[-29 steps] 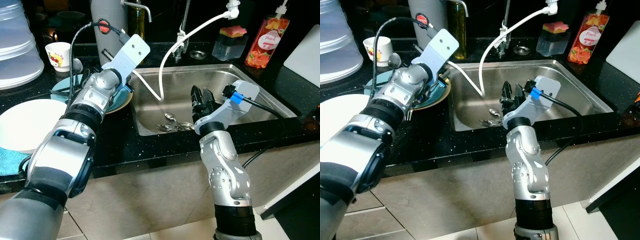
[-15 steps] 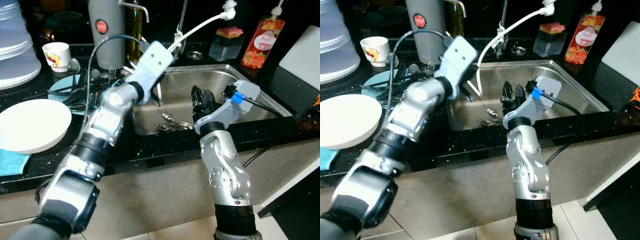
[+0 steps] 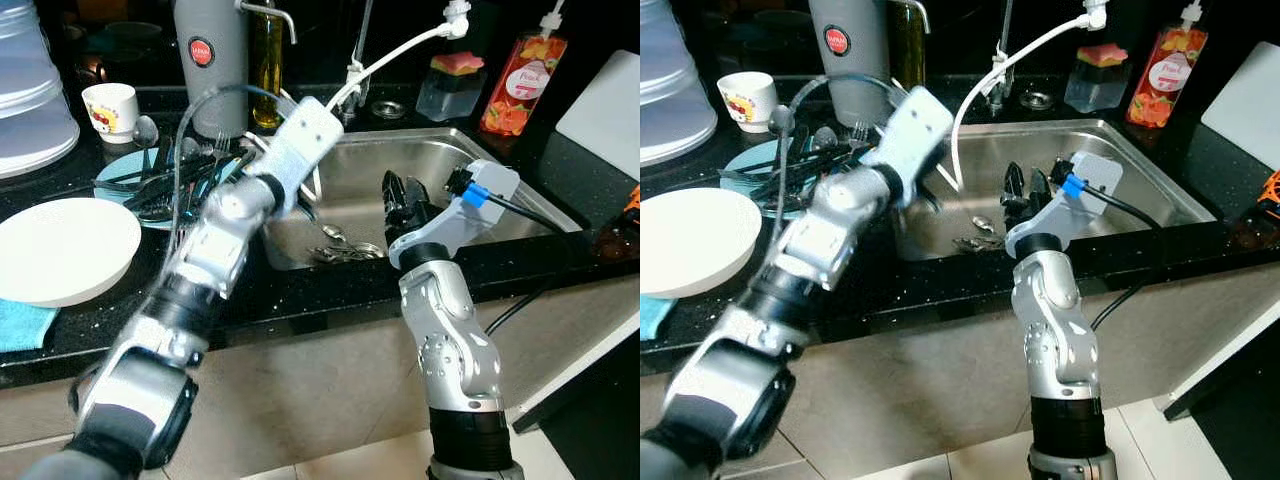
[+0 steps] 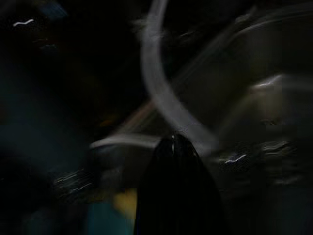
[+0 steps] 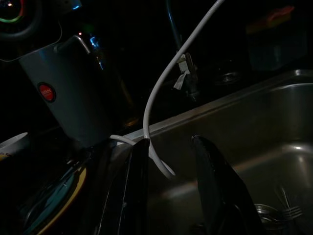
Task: Kitchen organization
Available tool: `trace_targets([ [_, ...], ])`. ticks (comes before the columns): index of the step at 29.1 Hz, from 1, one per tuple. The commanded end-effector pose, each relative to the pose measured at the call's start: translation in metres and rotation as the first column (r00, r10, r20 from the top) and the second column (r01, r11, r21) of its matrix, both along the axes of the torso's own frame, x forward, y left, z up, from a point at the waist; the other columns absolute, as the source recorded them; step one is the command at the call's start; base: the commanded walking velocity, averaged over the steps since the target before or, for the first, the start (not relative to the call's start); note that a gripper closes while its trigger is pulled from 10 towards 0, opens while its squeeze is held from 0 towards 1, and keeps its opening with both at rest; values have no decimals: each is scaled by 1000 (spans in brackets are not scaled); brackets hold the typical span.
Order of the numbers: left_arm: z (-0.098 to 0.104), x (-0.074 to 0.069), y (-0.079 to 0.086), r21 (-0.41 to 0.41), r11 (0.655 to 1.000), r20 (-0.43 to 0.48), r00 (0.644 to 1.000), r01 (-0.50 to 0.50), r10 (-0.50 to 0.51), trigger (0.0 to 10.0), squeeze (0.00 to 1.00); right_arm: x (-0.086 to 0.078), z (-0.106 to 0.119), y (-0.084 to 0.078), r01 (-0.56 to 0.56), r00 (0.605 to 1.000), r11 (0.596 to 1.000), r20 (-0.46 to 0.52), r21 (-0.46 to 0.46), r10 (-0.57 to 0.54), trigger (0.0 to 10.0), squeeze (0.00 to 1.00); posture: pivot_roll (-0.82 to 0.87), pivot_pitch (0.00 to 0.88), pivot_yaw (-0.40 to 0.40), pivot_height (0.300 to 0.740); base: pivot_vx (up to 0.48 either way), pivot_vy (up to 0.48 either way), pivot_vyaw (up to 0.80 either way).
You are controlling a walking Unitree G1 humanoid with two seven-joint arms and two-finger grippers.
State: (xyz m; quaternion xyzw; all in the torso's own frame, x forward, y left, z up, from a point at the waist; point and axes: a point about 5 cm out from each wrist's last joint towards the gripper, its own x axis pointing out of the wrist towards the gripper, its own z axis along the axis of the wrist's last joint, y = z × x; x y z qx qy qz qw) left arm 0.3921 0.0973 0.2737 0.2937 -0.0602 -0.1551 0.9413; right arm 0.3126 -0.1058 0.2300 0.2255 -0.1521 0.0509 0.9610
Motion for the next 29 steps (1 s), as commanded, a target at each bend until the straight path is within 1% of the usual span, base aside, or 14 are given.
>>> trace_targets([
  [1,-9,4,19,120,985,-8,992,-125,127,10000,0,0,1,2,1,1000,1000,-9,19,-1,10000,0,210,30,-61,740,0,0,0],
  [2,-10,4,22,146,979,-7,990,-141,143,10000,0,0,1,1,2,1000,1000,-9,19,-2,10000,0,209,31,-65,740,0,0,0],
  [3,-12,2,25,193,970,-8,988,-150,155,10000,0,0,1,1,2,1000,1000,-10,19,-2,10000,0,214,34,-69,740,0,0,0],
  [4,-12,2,25,193,970,-8,988,-150,155,10000,0,0,1,1,2,1000,1000,-10,19,-2,10000,0,214,34,-69,740,0,0,0],
  [5,-14,-1,32,257,950,-5,983,-179,186,10000,0,0,0,1,-1,1000,1000,-12,19,1,10000,0,220,35,-71,740,0,0,0],
  [8,-15,-1,39,266,939,-25,972,-219,234,10000,0,1,0,2,-5,1000,1000,-13,18,6,10000,0,221,35,-72,740,0,0,0],
  [11,-7,1,52,237,919,-25,943,-316,331,10000,0,2,2,5,-14,1000,1000,-8,19,14,10000,0,221,32,-75,740,0,0,0],
  [13,-8,1,54,213,915,-53,931,-343,361,10000,0,3,2,5,-16,1000,1000,-7,19,16,10000,0,222,32,-75,740,0,0,0],
  [14,-8,1,54,213,915,-53,931,-343,361,10000,0,3,2,5,-16,1000,1000,-7,19,16,10000,0,222,32,-75,740,0,0,0],
  [17,-14,1,55,191,916,-96,921,-354,377,10000,0,3,1,5,-17,1000,1000,-9,17,17,10000,0,223,30,-76,740,0,0,0],
  [21,-13,5,61,180,909,-132,907,-375,400,10000,0,3,1,5,-16,1000,1000,-10,18,16,10000,0,222,26,-73,740,0,0,0],
  [25,-14,12,61,164,913,-169,901,-373,399,10000,0,4,1,5,-15,1000,1000,-7,20,16,10000,0,226,21,-73,740,0,0,0],
  [26,-14,15,59,137,915,-183,898,-380,400,10000,0,5,2,6,-17,1000,1000,-5,21,17,10000,0,222,16,-72,740,0,0,0],
  [29,-16,23,52,-19,912,-263,882,-410,391,10000,0,6,4,8,-22,1000,1000,4,20,22,10000,0,216,7,-67,740,0,0,0],
])
